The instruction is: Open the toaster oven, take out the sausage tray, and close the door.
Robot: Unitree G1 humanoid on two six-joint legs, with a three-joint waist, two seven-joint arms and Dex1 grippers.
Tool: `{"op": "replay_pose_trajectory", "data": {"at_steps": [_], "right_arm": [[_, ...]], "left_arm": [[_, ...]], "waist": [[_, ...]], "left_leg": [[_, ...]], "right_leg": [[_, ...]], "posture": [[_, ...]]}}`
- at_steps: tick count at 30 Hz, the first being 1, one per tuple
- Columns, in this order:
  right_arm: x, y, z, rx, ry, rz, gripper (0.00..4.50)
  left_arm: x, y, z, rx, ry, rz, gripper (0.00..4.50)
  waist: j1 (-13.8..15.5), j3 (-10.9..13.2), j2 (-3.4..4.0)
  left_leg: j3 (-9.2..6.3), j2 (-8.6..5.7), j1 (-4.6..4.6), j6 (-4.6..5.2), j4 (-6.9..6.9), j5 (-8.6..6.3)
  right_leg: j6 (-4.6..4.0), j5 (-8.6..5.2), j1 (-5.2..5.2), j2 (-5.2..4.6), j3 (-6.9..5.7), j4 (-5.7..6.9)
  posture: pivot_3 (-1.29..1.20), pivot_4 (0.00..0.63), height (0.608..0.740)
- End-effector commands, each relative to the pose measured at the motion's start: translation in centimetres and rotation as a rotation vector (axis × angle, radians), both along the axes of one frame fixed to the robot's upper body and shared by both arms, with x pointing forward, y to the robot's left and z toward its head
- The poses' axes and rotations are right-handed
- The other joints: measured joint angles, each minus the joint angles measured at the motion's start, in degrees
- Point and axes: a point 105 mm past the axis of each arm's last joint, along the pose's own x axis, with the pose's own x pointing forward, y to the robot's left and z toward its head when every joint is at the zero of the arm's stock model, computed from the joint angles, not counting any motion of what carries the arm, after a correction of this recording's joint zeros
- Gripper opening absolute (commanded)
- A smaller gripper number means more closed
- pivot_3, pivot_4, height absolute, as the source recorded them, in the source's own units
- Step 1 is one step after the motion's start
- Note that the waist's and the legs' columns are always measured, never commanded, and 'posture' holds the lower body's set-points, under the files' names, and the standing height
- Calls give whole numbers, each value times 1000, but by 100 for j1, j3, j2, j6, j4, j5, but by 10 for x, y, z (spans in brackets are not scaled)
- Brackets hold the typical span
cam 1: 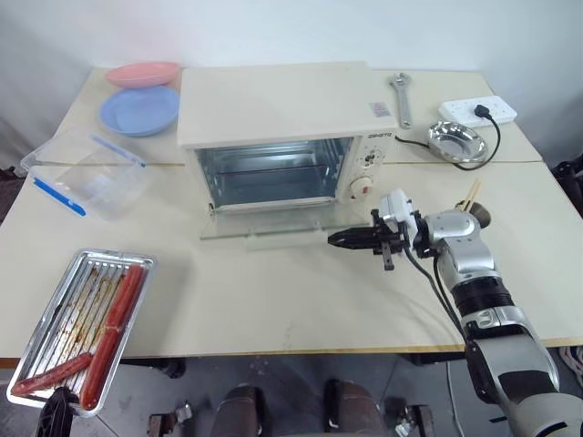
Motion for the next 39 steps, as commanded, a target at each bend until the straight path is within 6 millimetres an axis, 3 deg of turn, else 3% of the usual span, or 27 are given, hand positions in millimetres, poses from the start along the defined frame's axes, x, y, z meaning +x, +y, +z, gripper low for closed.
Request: {"op": "replay_pose_trajectory", "data": {"at_steps": [1, 5, 10, 19, 22, 25, 28, 34, 39], "right_arm": [[4, -2, 33, 47, -65, -7, 58], [16, 2, 57, 62, -88, -45, 58], [17, 5, 77, 74, -134, -27, 58], [6, 4, 78, 30, -102, 13, 58], [-9, -6, 61, -63, -106, 78, 595], [-24, -28, 52, -26, -105, 117, 1635], [-27, -39, 50, 3, -92, 113, 2539], [-28, -62, 37, -12, -72, 52, 4466], [-37, -80, 30, 19, -72, 19, 4466]], "left_arm": [[-1, 2, 8, 32, -46, -30, 0], [6, -3, 7, 43, -43, -115, 0], [17, -4, 11, 75, -45, -228, 0], [43, -11, 20, 126, -41, -445, 0], [63, -27, 28, 153, -40, -597, 0], [86, -49, 35, 155, -28, -805, 0], [95, -57, 42, 165, -41, -879, 0], [137, -83, 58, 216, -82, -1051, 0], [178, -108, 70, 250, -94, -1202, 0]], "waist": [[-3, 0, 0], [-9, 2, 3], [2, 2, 3], [-15, 2, 2], [-20, 1, 1], [62, 2, 2], [13, 8, 12], [-30, 10, 16], [21, 11, 17]], "left_leg": [[5, 1, 0, 3, 2, -6], [24, 2, 1, 3, 3, -13], [37, 16, 2, -6, 2, -20], [124, 38, 0, -6, 3, -26], [142, 51, 5, -10, 3, -30], [143, 58, 5, -20, 5, -28], [142, 60, 8, -21, 8, -27], [172, 69, 34, -24, 8, -25], [175, 65, 30, -26, 11, -24]], "right_leg": [[0, 0, 0, -1, 1, -1], [1, 1, -10, -2, 10, 1], [2, 1, -20, 4, 2, 6], [8, 4, -86, -1, 5, 88], [9, 5, -95, 2, 1, 96], [8, 4, -97, 9, -10, 109], [6, 4, -98, 8, 2, 114], [8, 9, -98, 12, 17, 123], [10, 10, -102, 11, 18, 135]], "posture": [[0, 150, 740], [0, 150, 740], [0, 150, 740], [0, 150, 740], [0, 150, 740], [0, 150, 740], [0, 150, 740], [0, 150, 740], [0, 150, 740]]}}
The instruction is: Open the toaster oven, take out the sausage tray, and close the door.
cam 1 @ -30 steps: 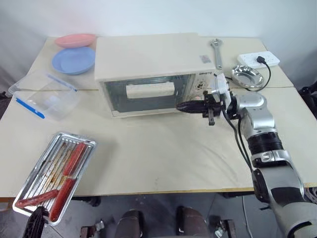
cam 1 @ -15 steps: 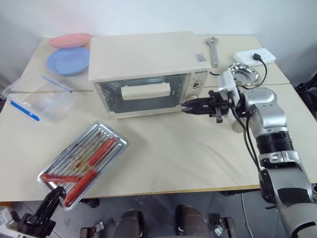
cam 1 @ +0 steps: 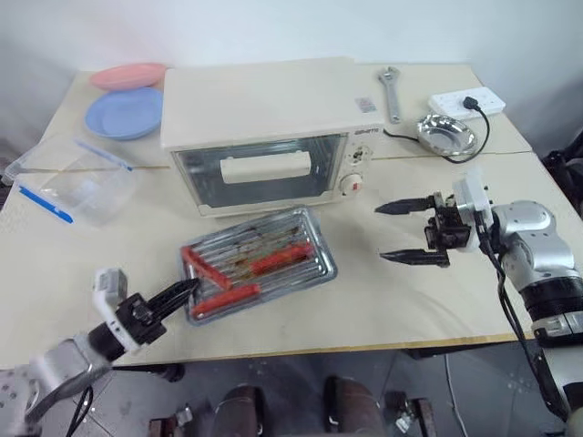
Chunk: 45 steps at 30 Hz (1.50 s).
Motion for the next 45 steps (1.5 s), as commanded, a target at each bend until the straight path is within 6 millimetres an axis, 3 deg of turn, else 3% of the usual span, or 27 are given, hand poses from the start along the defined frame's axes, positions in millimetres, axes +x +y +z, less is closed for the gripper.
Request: {"op": "replay_pose_trajectory", "data": {"at_steps": [1, 11, 22, 38, 45], "right_arm": [[-12, -11, 8, 21, -57, 42, 4466], [-23, -30, 4, 26, -81, -10, 4466], [-30, -38, 1, 20, -114, -61, 4466], [-22, -33, 0, 17, -130, -70, 4500], [-21, -28, -2, 7, -99, -52, 4500]], "left_arm": [[16, -15, 7, 2, 8, -98, 0], [66, -52, -3, 89, 51, -280, 0], [65, -58, -17, 108, 108, -351, 0], [57, -37, -20, 172, 120, -301, 4487], [41, 0, -7, 280, 127, -277, 4487]], "waist": [[7, 0, 0], [24, 0, 0], [156, -1, 2], [89, -1, 2], [-64, 0, 0]], "left_leg": [[3, -2, -2, 1, 4, 0], [55, -4, 2, 1, 7, 8], [60, -5, 10, 2, 13, 11], [76, -1, 28, 1, 7, 11], [88, 6, 67, -3, -14, 9]], "right_leg": [[1, 1, -1, 0, 0, 2], [8, 4, 2, 2, 2, 6], [10, 6, 3, 1, 14, 15], [10, 5, 2, 2, 27, 25], [8, 4, 5, 2, 45, 37]], "posture": [[0, 150, 740], [0, 150, 740], [0, 150, 740], [0, 150, 740], [0, 150, 740]]}}
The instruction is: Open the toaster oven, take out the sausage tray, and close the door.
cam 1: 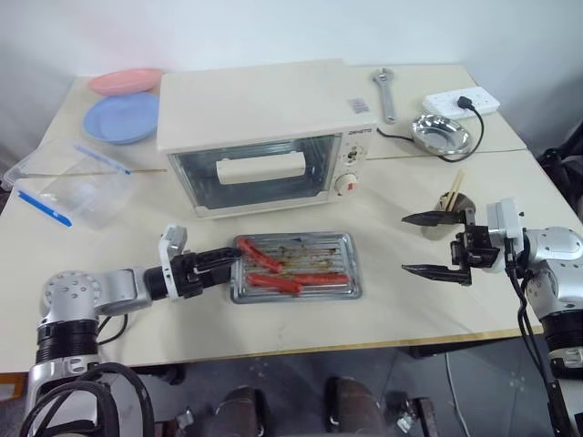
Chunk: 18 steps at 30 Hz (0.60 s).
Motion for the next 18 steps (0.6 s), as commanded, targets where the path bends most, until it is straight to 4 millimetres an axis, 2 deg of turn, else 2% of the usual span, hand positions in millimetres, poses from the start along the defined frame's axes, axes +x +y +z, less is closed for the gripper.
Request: {"op": "replay_pose_trajectory", "data": {"at_steps": [1, 4, 7, 13, 15, 18], "right_arm": [[-4, 1, 7, -10, -19, 55, 4500], [2, 2, 5, -26, -9, 49, 4500], [5, 6, 3, -38, 4, 56, 4500], [11, 13, -3, -68, 9, 78, 4500], [12, 12, -8, -98, 9, 77, 4500], [15, 9, -18, -156, 1, 64, 4500]], "left_arm": [[-13, 33, 0, 147, 31, 32, 4487], [-15, 47, 7, 265, -23, 21, 4487], [-15, 59, 15, 390, -148, -16, 4487], [-11, 66, 61, 437, -876, -90, 4487], [-8, 75, 59, 539, -1041, -68, 4487], [-21, 86, 27, 713, -1084, -234, 4487]], "waist": [[-38, 1, -2], [-34, 2, -1], [7, 2, -2], [29, 2, -1], [20, 2, -1], [3, 2, -1]], "left_leg": [[0, 2, 10, -1, -6, -1], [1, 3, 19, -4, -13, -2], [8, 3, 17, -7, -12, -7], [32, 4, -18, -13, -16, -15], [51, 5, -52, -11, -1, -16], [59, 4, -81, -7, 12, -17]], "right_leg": [[-1, -1, -1, 0, 4, 3], [-3, -1, -3, 0, 10, 3], [-3, -2, -5, -1, 12, -1], [-6, -3, -46, -3, 6, -10], [-6, -3, -76, -3, 0, -3], [-4, -1, -103, -3, -5, 3]], "posture": [[0, 150, 740], [0, 150, 740], [0, 150, 740], [0, 150, 740], [0, 150, 740], [0, 150, 740]]}}
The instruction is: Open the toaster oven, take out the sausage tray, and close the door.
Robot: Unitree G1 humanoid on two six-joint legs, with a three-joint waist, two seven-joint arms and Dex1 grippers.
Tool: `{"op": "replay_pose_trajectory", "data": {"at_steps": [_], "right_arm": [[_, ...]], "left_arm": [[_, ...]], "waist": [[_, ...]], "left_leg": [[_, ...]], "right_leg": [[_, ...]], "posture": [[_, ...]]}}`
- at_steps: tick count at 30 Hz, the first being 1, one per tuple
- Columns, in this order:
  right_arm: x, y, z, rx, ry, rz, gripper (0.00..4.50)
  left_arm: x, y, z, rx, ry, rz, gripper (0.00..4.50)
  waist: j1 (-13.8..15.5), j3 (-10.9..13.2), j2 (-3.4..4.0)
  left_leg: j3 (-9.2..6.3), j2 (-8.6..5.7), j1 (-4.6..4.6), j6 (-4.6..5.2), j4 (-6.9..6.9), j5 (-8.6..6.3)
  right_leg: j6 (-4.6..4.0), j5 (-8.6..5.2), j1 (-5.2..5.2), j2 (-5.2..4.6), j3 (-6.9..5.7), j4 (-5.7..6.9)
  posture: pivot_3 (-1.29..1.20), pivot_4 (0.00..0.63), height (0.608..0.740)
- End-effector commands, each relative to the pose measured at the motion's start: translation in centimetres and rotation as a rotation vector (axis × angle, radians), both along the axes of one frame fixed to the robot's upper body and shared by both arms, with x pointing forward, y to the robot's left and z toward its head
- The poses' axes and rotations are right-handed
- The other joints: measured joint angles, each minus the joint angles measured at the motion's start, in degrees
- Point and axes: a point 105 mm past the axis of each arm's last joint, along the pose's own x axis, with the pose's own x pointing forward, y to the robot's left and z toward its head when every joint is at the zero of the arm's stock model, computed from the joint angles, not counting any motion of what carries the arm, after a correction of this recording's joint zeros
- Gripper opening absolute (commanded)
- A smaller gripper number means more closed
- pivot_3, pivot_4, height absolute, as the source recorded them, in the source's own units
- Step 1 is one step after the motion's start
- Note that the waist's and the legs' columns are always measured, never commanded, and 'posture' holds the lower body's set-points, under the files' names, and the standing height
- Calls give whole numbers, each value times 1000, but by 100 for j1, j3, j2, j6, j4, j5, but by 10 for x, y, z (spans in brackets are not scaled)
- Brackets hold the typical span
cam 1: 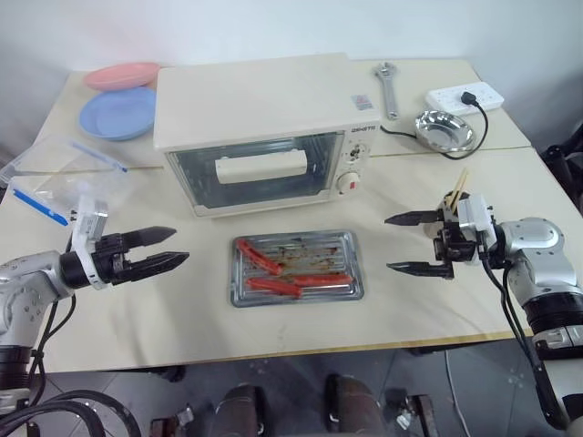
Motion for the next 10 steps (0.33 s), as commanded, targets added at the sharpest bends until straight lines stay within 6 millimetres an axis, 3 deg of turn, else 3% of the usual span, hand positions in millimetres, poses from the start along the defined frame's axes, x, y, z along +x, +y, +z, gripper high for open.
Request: {"op": "replay_pose_trajectory", "data": {"at_steps": [1, 6, 10], "right_arm": [[-2, -7, -6, -78, -37, 30, 4500], [1, -8, -12, -70, -6, -7, 4500], [10, -8, -12, -60, 9, -92, 4500]], "left_arm": [[-15, 19, -26, 242, -76, -61, 4487], [-20, 40, -39, 259, -63, -49, 4487], [-22, 39, -39, 228, -50, -87, 4487]], "waist": [[-29, 0, 0], [-23, 1, -1], [-2, 0, -1]], "left_leg": [[9, 0, 2, 2, -2, -1], [20, 5, 4, 12, 6, -2], [20, 5, 7, 19, 13, 2]], "right_leg": [[0, 0, -2, -1, -1, -1], [1, 1, -5, -2, -1, 7], [-1, 9, -3, -9, -1, 19]], "posture": [[0, 150, 740], [0, 150, 740], [0, 150, 740]]}}
